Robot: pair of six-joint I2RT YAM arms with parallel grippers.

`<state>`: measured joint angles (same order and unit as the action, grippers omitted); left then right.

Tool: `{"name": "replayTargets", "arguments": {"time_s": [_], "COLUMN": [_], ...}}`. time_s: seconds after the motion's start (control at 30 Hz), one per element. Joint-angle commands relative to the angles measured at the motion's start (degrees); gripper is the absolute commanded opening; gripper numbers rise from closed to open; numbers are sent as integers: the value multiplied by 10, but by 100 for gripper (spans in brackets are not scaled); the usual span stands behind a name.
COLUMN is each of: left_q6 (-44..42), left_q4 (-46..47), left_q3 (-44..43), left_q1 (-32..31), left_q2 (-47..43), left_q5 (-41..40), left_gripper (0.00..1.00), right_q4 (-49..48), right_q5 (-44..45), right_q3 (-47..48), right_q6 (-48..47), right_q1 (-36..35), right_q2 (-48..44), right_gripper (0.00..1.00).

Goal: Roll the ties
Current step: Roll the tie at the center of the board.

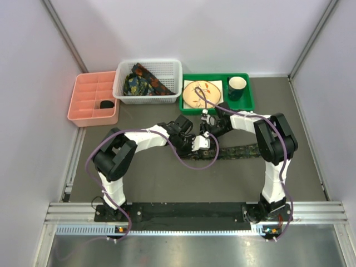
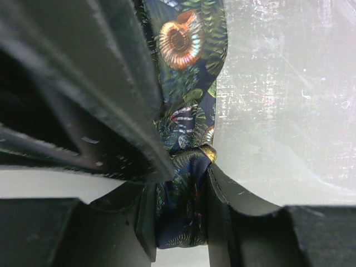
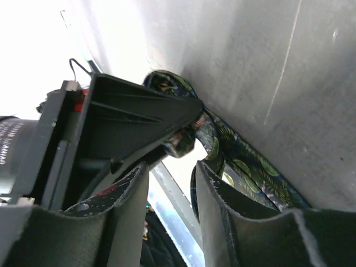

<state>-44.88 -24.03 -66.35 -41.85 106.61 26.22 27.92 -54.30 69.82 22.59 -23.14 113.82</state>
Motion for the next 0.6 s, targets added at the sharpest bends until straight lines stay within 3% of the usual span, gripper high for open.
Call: {"name": "replayTargets", "arguments": {"time_s": [0.0,0.13,0.47,0.57], "left_q6": [-6,-5,-4,-6], "left_q4": [-19,-19,-21,-20], "left_q3": [12,19,17,21], "left_q1": [-4,-4,-4,-4], "left_q2": [12,7,10,9], "left_q5": [-36,-35,-42,-43], "left_gripper": [35,35,35,35], "right_q4": [34,99,114,140], "right_q5": [22,133,133,145], "right_q3": [18,9,21,1], "right_q6": [-39,-126,-174,-193], "right_q1": [12,45,69,106], "right_q2": [-11,-28,-90,-105], "right_gripper": [40,40,38,37]}}
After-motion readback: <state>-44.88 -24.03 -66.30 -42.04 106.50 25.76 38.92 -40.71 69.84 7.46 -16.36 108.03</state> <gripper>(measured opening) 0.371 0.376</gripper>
